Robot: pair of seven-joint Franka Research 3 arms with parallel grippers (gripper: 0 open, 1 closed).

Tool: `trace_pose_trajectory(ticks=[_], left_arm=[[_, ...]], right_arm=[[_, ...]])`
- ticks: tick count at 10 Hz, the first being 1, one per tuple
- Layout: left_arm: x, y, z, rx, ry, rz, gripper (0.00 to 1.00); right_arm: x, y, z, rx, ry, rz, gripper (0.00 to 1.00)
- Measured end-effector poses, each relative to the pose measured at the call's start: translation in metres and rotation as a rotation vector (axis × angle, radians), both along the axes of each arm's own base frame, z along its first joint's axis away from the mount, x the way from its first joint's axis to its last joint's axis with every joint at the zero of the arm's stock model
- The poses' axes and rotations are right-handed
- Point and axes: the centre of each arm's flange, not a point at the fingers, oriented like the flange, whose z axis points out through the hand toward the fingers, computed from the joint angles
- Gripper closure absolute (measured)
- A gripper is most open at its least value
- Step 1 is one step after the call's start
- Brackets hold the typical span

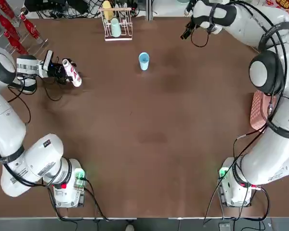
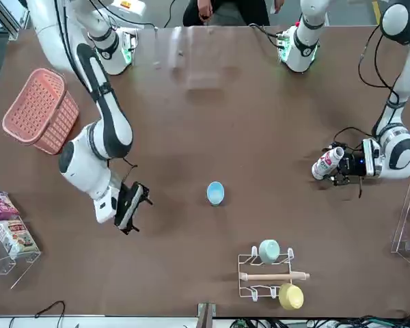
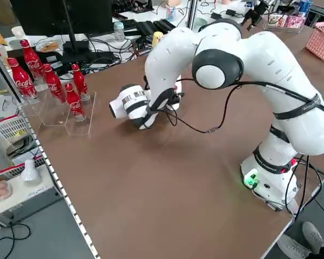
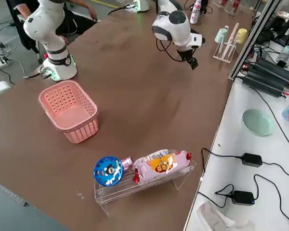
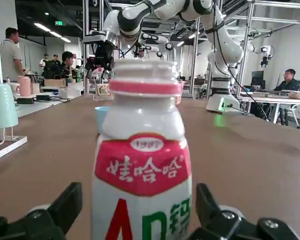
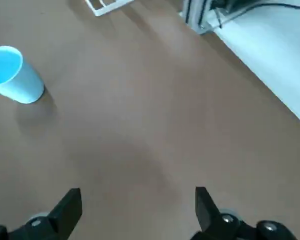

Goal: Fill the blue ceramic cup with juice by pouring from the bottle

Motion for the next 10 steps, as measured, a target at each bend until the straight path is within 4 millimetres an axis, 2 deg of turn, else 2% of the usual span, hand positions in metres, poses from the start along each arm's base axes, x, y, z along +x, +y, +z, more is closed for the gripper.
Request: trace_pose_trajectory(ticks=[2,4,7,9,10], left_arm=[[-0.004,0.018,0.002,0.031,-0.005,-0.006,0.0],[-0.007,0.036,0.005,0.056,-0.014,-0.003,0.0],[0.004,0.051,0.021,0.11,-0.051,-0.022,0.0],[0.019,0.067,0.051,0.18,-0.057,-0.022,0.0],[0.028,0.075,0.077,0.241,-0.028,-0.027,0.0]], right_arm=[[0.003,0.009,0.021,-0.021,0.042,-0.194,0.0],[0.008,0.021,0.053,0.002,0.098,-0.409,0.0],[0.018,0.007,0.111,-0.009,0.193,-0.552,0.0],[0.02,-0.012,0.149,-0.056,0.274,-0.569,0.0],[0.019,-0.026,0.16,-0.072,0.308,-0.596,0.0]])
